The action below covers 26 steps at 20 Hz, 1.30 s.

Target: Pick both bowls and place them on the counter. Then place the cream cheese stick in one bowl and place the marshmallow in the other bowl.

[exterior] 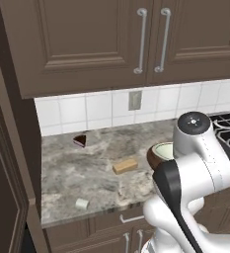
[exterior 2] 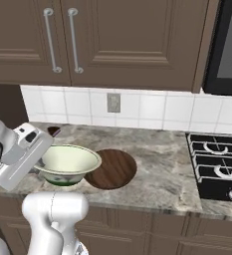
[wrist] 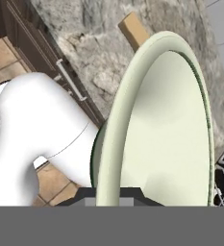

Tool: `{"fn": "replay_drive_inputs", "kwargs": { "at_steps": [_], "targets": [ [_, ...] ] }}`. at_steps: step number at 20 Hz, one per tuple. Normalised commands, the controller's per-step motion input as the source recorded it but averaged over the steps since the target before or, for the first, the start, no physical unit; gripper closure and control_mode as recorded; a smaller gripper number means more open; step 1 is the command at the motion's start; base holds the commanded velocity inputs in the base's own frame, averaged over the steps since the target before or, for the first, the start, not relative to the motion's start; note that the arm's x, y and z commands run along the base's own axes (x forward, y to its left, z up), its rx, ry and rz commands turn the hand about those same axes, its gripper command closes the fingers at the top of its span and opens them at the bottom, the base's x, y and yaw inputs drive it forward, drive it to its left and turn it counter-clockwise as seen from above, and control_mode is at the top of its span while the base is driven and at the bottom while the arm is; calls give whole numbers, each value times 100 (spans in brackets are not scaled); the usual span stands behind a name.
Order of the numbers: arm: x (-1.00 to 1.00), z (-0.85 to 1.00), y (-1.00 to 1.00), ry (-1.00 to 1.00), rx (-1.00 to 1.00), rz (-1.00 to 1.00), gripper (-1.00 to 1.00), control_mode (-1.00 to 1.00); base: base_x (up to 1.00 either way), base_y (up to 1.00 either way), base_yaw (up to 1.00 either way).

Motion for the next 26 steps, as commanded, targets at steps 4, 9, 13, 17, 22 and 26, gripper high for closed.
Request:
{"fn": "replay_drive_inputs", "kwargs": {
  "at_steps": [4,9,13,17,22,26],
  "targets": [
    [0,0,0,0,0,0,100,100,53,-17,15],
    [0,0,0,0,0,0,100,100,15,-4,4],
    [0,0,0,0,0,0,100,100,0,0,0],
    [0,0,0,0,0,0,100,-100,0,0,0],
    [45,-13,14,1,0,0,100,-100,0,0,0],
    [43,-12,15,-5,1,14,100,-100,0,0,0]
  ]
}}
